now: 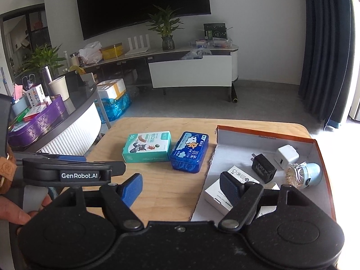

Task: Organize rigid objects
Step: 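Withdraw both grippers from the cardboard box toward the remaining boxes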

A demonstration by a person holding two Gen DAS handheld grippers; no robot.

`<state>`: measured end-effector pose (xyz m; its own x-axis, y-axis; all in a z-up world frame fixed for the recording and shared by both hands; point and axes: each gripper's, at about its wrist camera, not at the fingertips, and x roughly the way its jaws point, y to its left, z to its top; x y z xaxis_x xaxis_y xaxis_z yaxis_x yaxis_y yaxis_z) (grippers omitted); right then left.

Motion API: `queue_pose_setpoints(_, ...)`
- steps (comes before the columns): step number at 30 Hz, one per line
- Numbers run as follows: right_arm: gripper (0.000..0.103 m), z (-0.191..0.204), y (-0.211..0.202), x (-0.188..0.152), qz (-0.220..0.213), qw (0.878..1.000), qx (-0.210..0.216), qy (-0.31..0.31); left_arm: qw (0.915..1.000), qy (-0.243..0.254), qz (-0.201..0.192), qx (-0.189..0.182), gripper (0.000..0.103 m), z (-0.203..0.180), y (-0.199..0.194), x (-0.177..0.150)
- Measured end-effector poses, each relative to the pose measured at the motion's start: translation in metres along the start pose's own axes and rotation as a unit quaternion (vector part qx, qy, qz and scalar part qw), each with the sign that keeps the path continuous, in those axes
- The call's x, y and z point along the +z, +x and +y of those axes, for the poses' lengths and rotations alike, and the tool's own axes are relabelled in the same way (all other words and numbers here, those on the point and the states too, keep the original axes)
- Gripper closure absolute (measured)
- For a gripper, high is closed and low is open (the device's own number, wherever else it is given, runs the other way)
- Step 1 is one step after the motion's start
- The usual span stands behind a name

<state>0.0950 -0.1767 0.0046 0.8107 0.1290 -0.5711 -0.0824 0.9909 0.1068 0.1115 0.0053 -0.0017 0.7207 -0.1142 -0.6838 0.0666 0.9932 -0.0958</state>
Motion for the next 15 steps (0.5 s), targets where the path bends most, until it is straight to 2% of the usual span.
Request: queue_pose_setpoints(15, 0.014, 0.016, 0.018, 0.009, 0.009, 1.0, 0.011, -0.006, 1.0, 0.002, 0.004, 0.0, 0.017, 0.02, 0.013, 0.004)
